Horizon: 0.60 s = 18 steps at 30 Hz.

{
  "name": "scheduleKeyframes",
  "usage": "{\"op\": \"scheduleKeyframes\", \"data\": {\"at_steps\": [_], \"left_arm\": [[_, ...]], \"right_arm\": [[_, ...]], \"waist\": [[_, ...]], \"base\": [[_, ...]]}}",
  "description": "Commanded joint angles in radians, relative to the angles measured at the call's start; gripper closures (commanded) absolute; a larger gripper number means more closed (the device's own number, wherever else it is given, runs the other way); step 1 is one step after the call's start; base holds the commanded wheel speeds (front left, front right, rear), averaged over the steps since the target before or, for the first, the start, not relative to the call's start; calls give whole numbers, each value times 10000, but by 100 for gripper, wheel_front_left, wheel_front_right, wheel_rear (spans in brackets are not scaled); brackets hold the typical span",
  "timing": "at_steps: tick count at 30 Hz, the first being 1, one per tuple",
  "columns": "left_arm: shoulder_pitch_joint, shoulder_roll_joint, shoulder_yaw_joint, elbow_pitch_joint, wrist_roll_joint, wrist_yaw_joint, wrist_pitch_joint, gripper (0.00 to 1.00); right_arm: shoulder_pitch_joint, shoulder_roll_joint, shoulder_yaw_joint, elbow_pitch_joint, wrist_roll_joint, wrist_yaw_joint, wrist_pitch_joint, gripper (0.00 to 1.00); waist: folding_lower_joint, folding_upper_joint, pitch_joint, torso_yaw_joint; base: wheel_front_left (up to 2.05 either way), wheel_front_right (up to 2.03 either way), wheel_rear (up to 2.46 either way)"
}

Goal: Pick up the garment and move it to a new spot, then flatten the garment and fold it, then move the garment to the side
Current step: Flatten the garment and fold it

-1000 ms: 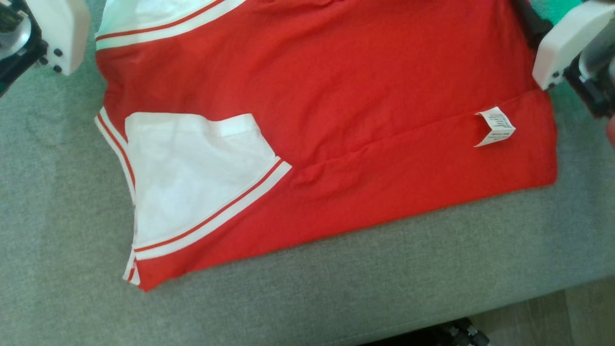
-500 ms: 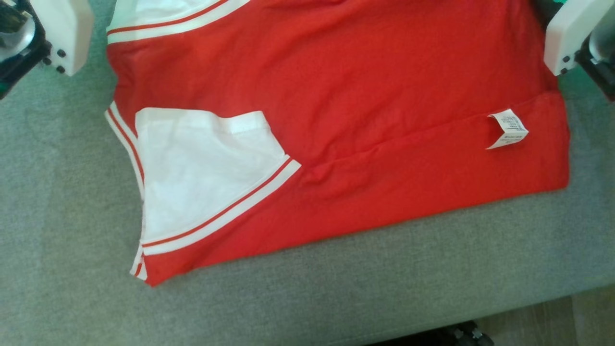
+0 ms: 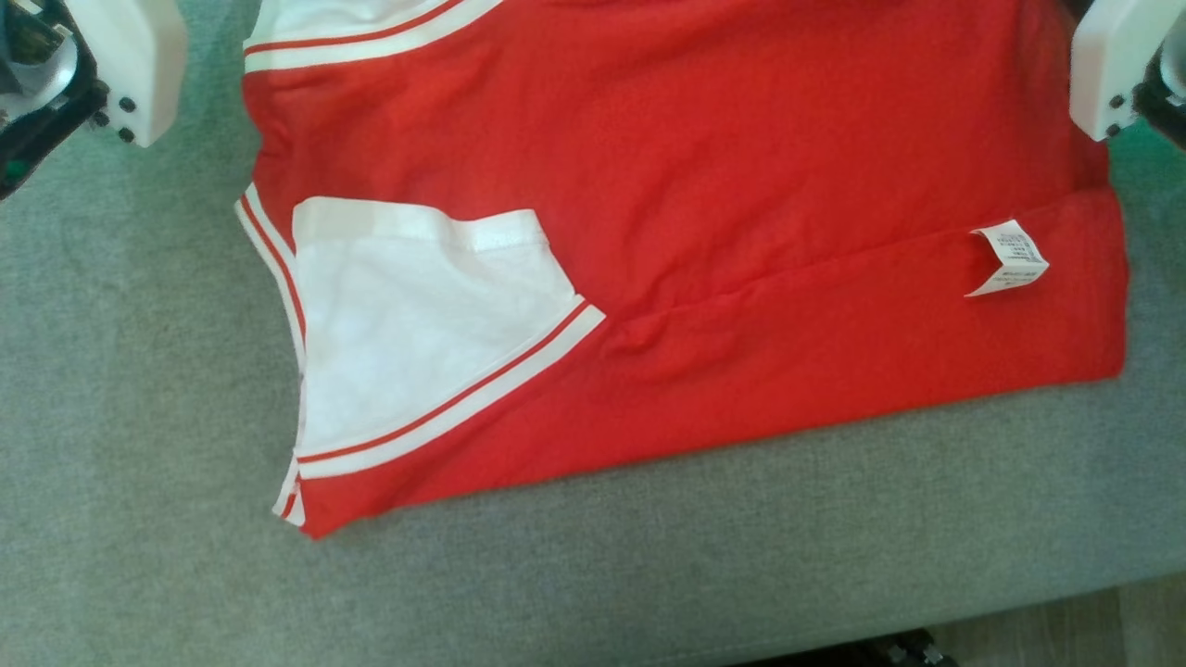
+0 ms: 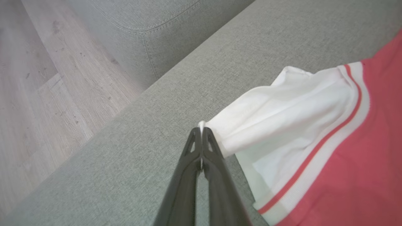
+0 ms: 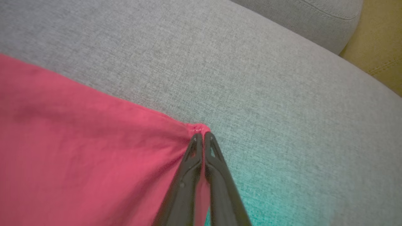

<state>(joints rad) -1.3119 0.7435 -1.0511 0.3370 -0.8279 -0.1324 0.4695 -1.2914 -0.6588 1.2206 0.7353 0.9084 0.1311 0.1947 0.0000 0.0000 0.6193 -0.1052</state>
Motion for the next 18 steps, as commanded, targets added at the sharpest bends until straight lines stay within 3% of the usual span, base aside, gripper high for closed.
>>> {"op": "scheduleKeyframes", "data": {"at_steps": [1,13,18], "left_arm": [[-578,373,428,-85,-71,17,-157,100],[-817,214,608,479,768,179,-2154,100],[-927,88,742,689,1126,322,-3209,100]], "right_arm": [[535,-142,351,-168,113,-4,171,100],[105,-351,135,-194,1031,-4,-2216,100],[216,-763,-131,-119,1507,-4,-3062,100]], "waist": [[0,0,-40,8],[0,0,-474,33],[0,0,-707,148]], "base": [[0,0,0],[0,0,0],[0,0,0]]}}
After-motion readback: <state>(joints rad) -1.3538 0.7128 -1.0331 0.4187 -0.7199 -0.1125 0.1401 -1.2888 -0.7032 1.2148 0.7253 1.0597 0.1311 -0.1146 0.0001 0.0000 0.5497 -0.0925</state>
